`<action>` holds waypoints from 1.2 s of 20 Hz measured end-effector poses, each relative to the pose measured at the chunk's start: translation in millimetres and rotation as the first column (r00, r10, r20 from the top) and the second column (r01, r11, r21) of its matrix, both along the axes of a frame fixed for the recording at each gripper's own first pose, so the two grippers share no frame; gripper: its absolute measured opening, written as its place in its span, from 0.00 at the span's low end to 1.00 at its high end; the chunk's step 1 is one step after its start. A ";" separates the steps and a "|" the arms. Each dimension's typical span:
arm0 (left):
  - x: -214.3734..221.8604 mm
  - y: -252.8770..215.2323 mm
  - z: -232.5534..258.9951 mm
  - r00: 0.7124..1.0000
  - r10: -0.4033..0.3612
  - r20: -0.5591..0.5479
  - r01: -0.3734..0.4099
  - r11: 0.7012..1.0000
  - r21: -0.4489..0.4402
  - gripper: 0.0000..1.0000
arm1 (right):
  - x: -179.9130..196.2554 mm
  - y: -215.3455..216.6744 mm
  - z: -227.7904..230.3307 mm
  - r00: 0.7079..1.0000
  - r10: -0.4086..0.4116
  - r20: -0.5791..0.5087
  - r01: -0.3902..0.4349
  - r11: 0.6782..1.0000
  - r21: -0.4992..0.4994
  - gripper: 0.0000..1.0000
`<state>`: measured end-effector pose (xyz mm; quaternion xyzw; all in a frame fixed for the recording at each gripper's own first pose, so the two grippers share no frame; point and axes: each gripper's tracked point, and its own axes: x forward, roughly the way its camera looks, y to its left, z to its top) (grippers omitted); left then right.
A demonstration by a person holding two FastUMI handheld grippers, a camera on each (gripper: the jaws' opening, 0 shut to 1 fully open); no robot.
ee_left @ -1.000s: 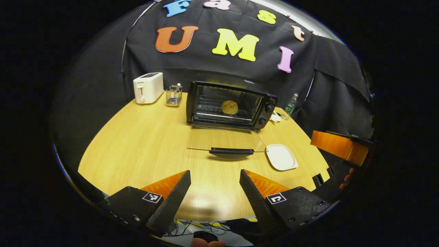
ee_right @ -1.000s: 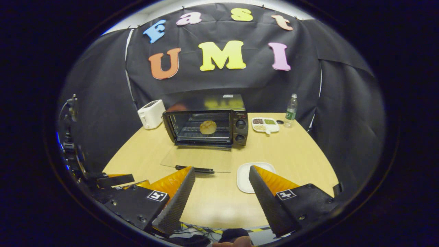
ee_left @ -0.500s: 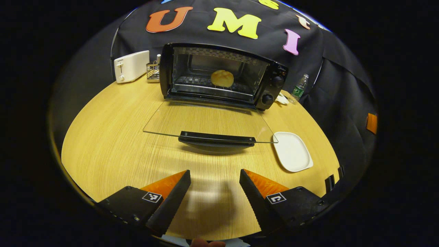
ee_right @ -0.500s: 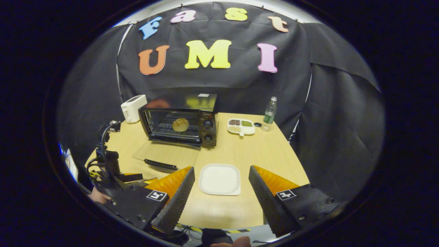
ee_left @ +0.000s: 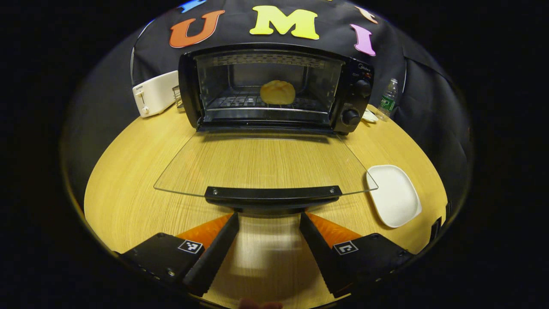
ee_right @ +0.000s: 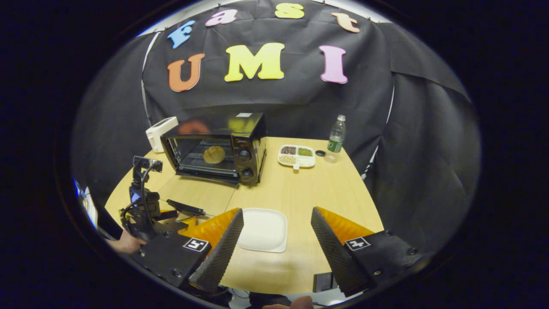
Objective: Open the electric oven with the left hand, put the food in, and close the electric oven.
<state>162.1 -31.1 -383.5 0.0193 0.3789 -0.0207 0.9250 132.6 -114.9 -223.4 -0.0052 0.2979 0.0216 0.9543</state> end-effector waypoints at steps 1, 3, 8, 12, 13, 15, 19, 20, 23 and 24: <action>0.3 -0.4 2.7 1.000 0.004 0.002 -0.004 1.000 0.007 0.94 | 3.9 1.6 0.2 1.000 0.013 -0.001 -0.013 1.000 0.006 0.97; 1.8 -1.9 15.2 1.000 0.005 0.018 -0.005 1.000 0.021 0.94 | 10.6 4.4 1.3 0.999 0.036 0.004 -0.036 0.999 0.019 0.97; 25.8 -3.1 85.5 0.989 0.017 0.147 -0.021 0.999 0.026 0.95 | 22.7 5.5 11.7 0.998 0.047 0.034 -0.049 0.996 0.068 0.97; 56.1 -5.4 151.3 0.959 0.018 0.282 -0.023 1.000 0.014 0.96 | 29.4 13.4 27.0 0.994 0.065 0.085 -0.073 0.993 0.093 0.97; 63.8 -5.7 166.7 0.948 0.022 0.318 -0.024 1.000 0.001 0.95 | 27.3 19.7 34.7 0.992 0.076 0.101 -0.086 0.992 0.094 0.96; 69.9 -2.1 189.4 0.935 0.045 0.351 -0.045 0.999 -0.007 0.96 | 29.3 27.7 39.2 0.988 0.099 0.123 -0.111 0.989 0.099 0.96; 51.4 9.0 241.8 0.898 0.066 0.435 -0.066 0.998 -0.014 0.96 | 36.5 42.0 60.7 0.977 0.103 0.189 -0.127 0.985 0.116 0.97; 44.1 11.1 254.6 0.886 0.066 0.459 -0.065 0.998 -0.017 0.96 | 36.2 47.1 69.3 0.973 0.102 0.209 -0.128 0.985 0.116 0.96; 10.5 18.4 298.2 0.846 0.069 0.529 -0.065 0.998 -0.027 0.96 | 26.8 66.5 101.3 0.954 0.097 0.282 -0.128 0.987 0.095 0.96; -2.5 21.9 310.9 0.831 0.072 0.551 -0.066 0.997 -0.030 0.96 | 20.3 72.9 115.2 0.946 0.091 0.311 -0.123 0.989 0.084 0.96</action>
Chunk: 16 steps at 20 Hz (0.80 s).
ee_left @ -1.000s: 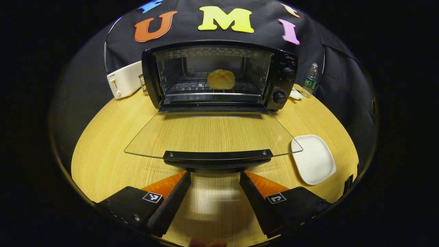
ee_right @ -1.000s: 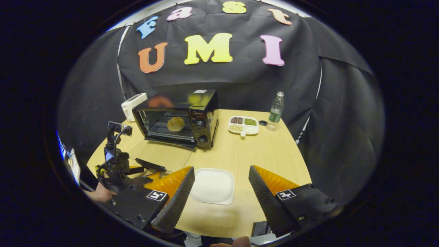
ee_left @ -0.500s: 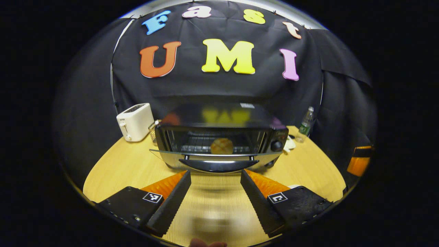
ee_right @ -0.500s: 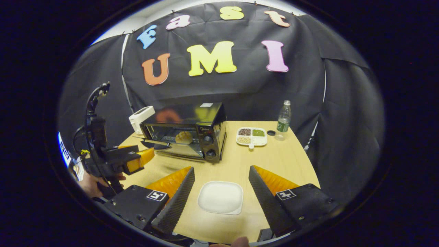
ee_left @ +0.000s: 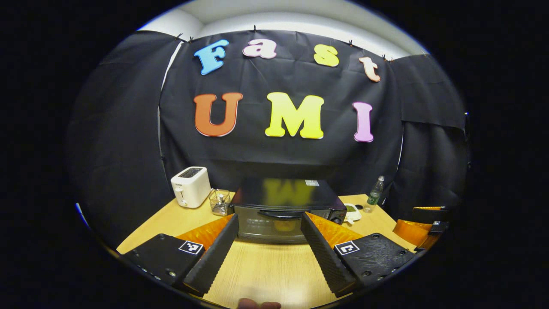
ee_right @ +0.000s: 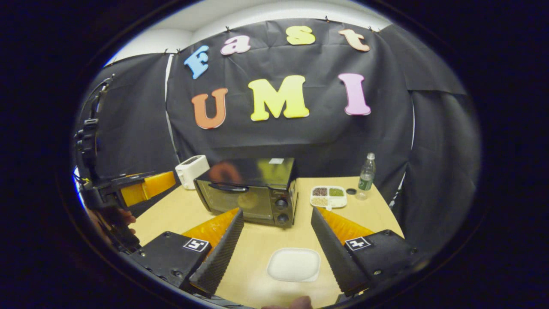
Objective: Open the electric oven with the left hand, put the food in, and close the electric oven.
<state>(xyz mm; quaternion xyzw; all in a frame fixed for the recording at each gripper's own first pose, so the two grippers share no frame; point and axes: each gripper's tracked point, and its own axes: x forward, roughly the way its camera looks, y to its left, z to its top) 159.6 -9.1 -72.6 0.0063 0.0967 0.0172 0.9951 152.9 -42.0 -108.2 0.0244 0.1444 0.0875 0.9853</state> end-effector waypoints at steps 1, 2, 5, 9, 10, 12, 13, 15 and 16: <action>-13.9 3.5 13.6 1.000 -0.005 0.028 0.004 1.000 0.001 0.95 | -7.5 6.4 11.5 1.000 -0.010 0.028 0.010 1.000 -0.004 0.96; -28.7 7.7 25.7 0.999 -0.009 0.052 0.009 1.000 0.002 0.95 | -17.1 13.6 23.5 0.998 -0.022 0.053 0.022 1.000 -0.003 0.96; -75.7 18.5 62.2 0.992 -0.018 0.123 0.019 1.000 -0.013 0.84 | -54.8 36.9 57.8 0.991 -0.061 0.116 0.059 0.998 0.018 0.96; -138.6 34.6 91.3 0.979 -0.051 0.196 0.055 0.998 -0.015 0.94 | -123.8 80.6 93.9 0.981 -0.044 0.190 0.051 0.998 -0.035 0.96; -153.3 39.8 96.0 0.976 -0.054 0.209 0.059 0.998 -0.016 0.94 | -143.0 91.8 99.6 0.979 -0.038 0.202 0.048 0.998 -0.045 0.97; -180.8 49.9 99.5 0.977 -0.053 0.207 0.060 0.998 -0.026 0.94 | -178.6 108.3 105.3 0.975 -0.044 0.217 0.054 0.998 -0.039 0.97; -195.4 54.7 102.2 0.976 -0.053 0.212 0.060 0.998 -0.030 0.94 | -193.2 115.3 103.5 0.976 -0.046 0.214 0.054 0.998 -0.034 0.97; -216.4 64.7 107.4 0.970 -0.049 0.237 0.057 0.998 -0.027 0.94 | -216.9 125.3 98.1 0.980 -0.052 0.194 0.058 0.998 -0.025 0.97; -225.8 67.6 108.7 0.968 -0.048 0.245 0.055 0.998 -0.021 0.94 | -225.9 129.2 97.2 0.980 -0.057 0.188 0.062 0.998 -0.022 0.97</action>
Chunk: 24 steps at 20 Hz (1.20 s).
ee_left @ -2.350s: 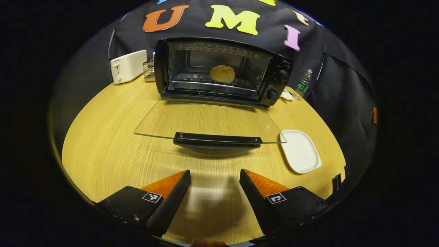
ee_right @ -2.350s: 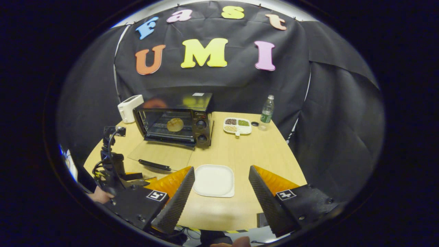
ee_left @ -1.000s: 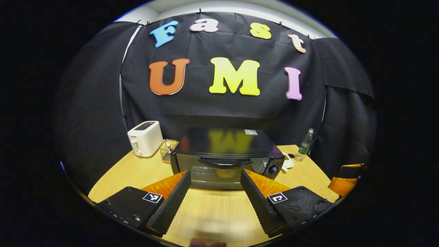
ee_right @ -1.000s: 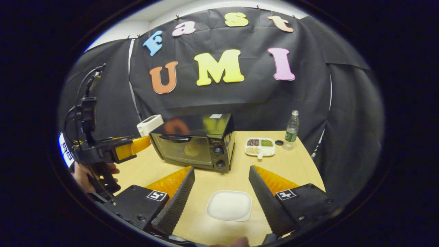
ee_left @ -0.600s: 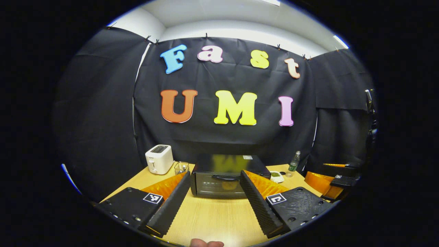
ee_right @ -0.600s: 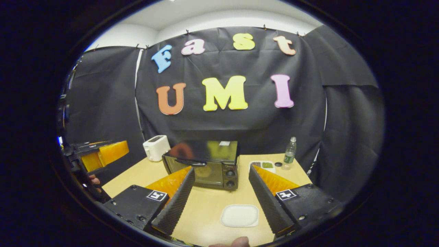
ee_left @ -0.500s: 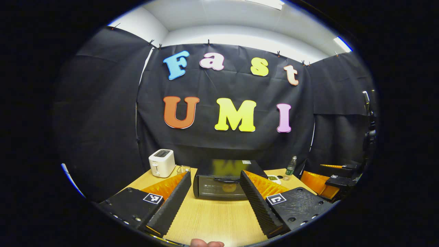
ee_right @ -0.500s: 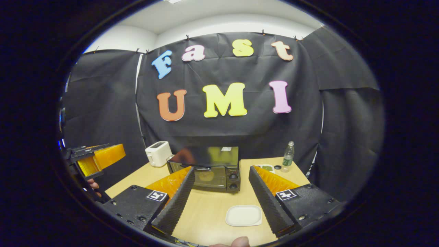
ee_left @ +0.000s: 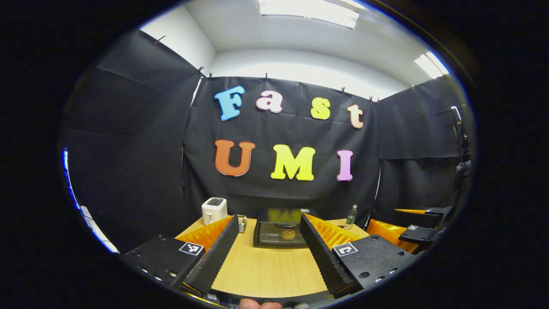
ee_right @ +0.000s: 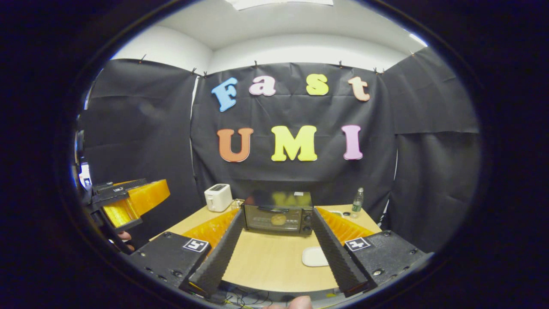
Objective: Open the electric oven with the left hand, put the food in, and close the electric oven.
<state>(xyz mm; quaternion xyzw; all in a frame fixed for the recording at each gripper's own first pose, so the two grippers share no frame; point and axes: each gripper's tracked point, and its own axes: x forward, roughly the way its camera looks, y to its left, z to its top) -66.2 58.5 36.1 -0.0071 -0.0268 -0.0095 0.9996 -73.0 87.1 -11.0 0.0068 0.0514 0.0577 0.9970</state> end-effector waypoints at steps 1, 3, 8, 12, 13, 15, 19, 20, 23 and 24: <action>-10.0 2.8 -0.9 1.000 0.001 0.007 -0.001 1.000 0.008 0.94 | -8.0 0.8 -2.6 1.000 -0.010 -0.010 0.010 1.000 0.002 0.97; -23.6 3.3 -6.9 1.000 -0.006 0.005 0.006 1.000 0.031 0.94 | -21.5 5.9 -3.0 1.000 -0.020 -0.008 0.020 1.000 -0.014 0.97; -37.3 -1.7 -34.2 1.000 -0.019 -0.014 0.020 0.998 0.065 0.94 | -40.5 20.1 0.8 1.000 -0.017 -0.011 0.017 0.999 -0.032 0.97; -40.3 -9.5 -35.6 0.999 -0.051 -0.019 0.052 0.997 0.063 0.94 | -44.5 16.0 4.4 0.999 -0.040 -0.019 0.040 0.999 -0.014 0.97; -39.5 -9.4 -35.1 0.998 -0.057 -0.022 0.058 0.997 0.059 0.94 | -45.1 13.9 3.4 0.999 -0.046 -0.022 0.046 0.999 -0.010 0.97; -38.1 -10.6 -34.2 0.998 -0.066 -0.026 0.067 0.997 0.049 0.94 | -47.2 11.0 4.8 0.998 -0.057 -0.019 0.057 0.998 -0.009 0.97; -37.0 -10.8 -34.8 0.997 -0.077 -0.032 0.078 0.996 0.042 0.94 | -50.5 9.2 5.9 0.998 -0.067 -0.011 0.067 0.998 -0.003 0.97; -37.2 -11.6 -35.8 0.996 -0.081 -0.036 0.082 0.996 0.041 0.94 | -50.7 9.5 7.1 0.998 -0.068 -0.010 0.068 0.998 -0.001 0.97; -38.4 -9.2 -36.0 0.996 -0.084 -0.038 0.086 0.996 0.040 0.94 | -51.4 14.6 8.9 0.998 -0.062 -0.001 0.062 0.998 -0.006 0.97; -38.7 -9.1 -36.1 0.996 -0.084 -0.040 0.085 0.996 0.039 0.94 | -51.4 16.6 8.6 0.998 -0.058 0.001 0.058 0.998 -0.008 0.97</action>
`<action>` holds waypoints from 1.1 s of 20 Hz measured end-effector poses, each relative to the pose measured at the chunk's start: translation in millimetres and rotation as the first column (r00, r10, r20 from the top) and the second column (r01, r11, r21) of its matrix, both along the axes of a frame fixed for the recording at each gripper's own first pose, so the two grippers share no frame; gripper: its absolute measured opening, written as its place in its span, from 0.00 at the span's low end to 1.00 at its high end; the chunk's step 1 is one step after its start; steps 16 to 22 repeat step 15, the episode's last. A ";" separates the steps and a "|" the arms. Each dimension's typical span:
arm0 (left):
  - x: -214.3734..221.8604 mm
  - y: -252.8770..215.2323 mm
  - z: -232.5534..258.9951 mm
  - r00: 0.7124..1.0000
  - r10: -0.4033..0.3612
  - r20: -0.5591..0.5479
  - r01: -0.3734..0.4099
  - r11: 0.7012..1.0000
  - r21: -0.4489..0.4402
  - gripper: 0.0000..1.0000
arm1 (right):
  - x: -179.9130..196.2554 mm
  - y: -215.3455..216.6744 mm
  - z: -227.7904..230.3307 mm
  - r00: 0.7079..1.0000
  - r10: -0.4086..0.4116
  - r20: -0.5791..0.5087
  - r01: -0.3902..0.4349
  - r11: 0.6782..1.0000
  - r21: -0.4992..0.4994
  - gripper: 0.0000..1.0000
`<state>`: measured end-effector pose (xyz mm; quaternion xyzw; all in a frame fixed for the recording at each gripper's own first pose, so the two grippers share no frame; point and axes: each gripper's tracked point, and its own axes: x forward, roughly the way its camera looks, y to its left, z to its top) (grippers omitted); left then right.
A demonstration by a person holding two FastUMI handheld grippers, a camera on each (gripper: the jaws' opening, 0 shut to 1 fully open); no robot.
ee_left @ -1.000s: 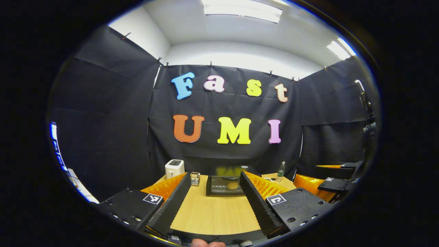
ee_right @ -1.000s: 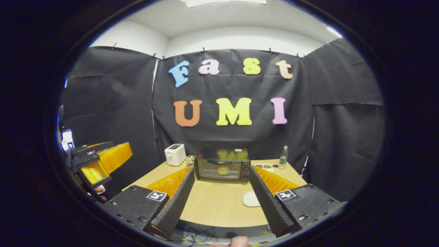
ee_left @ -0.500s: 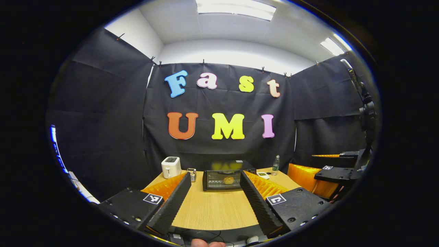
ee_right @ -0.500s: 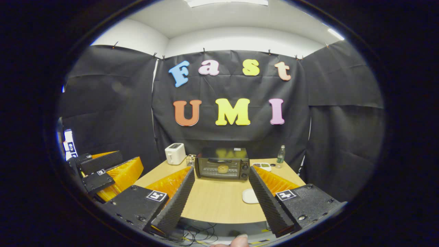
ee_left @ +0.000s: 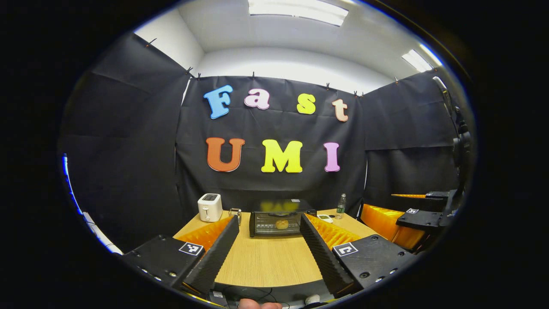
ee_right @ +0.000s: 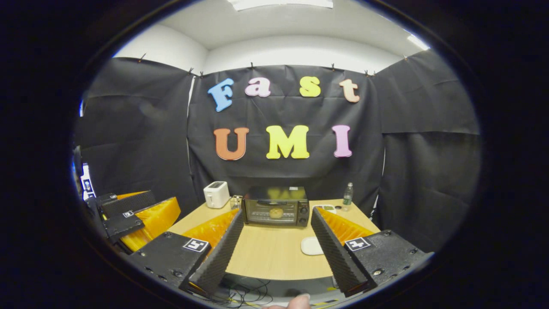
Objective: Open the electric oven with the left hand, put the food in, and close the electric oven.
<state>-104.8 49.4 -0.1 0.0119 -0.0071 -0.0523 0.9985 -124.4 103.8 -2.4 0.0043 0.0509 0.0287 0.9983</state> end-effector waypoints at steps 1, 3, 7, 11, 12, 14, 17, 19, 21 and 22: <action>-0.1 1.4 -1.7 1.000 0.001 -0.004 -0.001 1.000 -0.001 0.94 | -0.7 2.4 -0.6 1.000 0.004 0.001 -0.004 1.000 -0.003 0.97; -0.3 2.7 -3.7 1.000 0.000 -0.008 0.000 1.000 -0.001 0.94 | -2.6 5.5 -1.7 1.000 0.010 0.005 -0.010 1.000 -0.008 0.97; -4.1 6.9 -9.3 1.000 0.003 -0.022 -0.003 1.000 0.004 0.94 | -1.7 12.0 -4.5 1.000 0.019 0.005 -0.019 1.000 -0.013 0.97; -1.8 9.4 -12.9 0.999 0.004 -0.032 -0.004 1.000 0.000 0.94 | -0.4 16.2 -8.5 1.000 0.028 -0.005 -0.028 1.000 -0.014 0.97; -2.4 10.6 -13.5 0.999 0.005 -0.033 -0.005 1.000 0.002 0.94 | -0.3 17.2 -7.4 1.000 0.029 -0.002 -0.029 0.999 -0.014 0.97; -1.1 12.6 -15.4 0.999 0.008 -0.037 -0.008 1.000 0.006 0.94 | 2.0 18.6 -8.2 1.000 0.031 -0.003 -0.031 0.999 -0.013 0.97; -1.2 12.4 -16.0 0.999 0.007 -0.039 -0.007 1.000 0.006 0.94 | 3.3 19.3 -8.9 1.000 0.031 -0.006 -0.031 0.999 -0.012 0.97; -1.2 12.4 -16.0 0.999 0.007 -0.039 -0.007 1.000 0.006 0.94 | 3.3 19.3 -8.9 1.000 0.031 -0.006 -0.031 0.999 -0.012 0.97; -1.2 12.4 -16.0 0.999 0.007 -0.039 -0.007 1.000 0.006 0.94 | 3.3 19.3 -8.9 1.000 0.031 -0.006 -0.031 0.999 -0.012 0.97; -1.2 12.4 -16.0 0.999 0.007 -0.039 -0.007 1.000 0.006 0.94 | 3.3 19.3 -8.9 1.000 0.031 -0.006 -0.031 0.999 -0.012 0.97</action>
